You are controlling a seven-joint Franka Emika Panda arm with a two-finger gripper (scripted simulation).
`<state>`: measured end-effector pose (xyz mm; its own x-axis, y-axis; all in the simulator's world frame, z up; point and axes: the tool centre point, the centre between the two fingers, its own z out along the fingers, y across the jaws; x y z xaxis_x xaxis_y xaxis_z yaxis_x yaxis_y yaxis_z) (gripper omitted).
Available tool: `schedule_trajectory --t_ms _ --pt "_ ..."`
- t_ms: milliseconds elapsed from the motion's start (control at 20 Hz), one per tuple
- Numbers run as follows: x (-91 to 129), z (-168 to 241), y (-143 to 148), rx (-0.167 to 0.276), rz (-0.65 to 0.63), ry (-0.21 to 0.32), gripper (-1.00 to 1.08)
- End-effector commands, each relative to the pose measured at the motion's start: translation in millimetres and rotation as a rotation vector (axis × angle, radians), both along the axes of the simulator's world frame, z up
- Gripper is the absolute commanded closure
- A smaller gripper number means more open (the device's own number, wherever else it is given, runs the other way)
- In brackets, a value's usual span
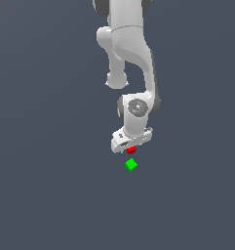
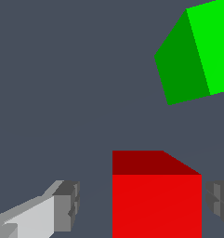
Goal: Stack the red cube on top of the green cube.
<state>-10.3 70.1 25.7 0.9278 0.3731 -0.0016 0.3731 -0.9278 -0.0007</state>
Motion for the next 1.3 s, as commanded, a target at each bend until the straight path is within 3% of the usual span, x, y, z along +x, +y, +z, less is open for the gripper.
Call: schedule_trajectory --t_ms 0,100,150,800,1250 --pt "0.9 -5.0 0.2 0.000 0.001 -0.002 -0.92" --pt "1.3 -5.8 0.2 0.000 0.001 -0.002 -0.92" --pt "1.3 -5.8 0.2 0.000 0.001 -0.002 1.08" --pt "1.0 -2.8 0.2 0.000 0.001 -0.002 1.08" --pt "-0.1 38.8 -0.1 0.000 0.001 -0.002 1.08"
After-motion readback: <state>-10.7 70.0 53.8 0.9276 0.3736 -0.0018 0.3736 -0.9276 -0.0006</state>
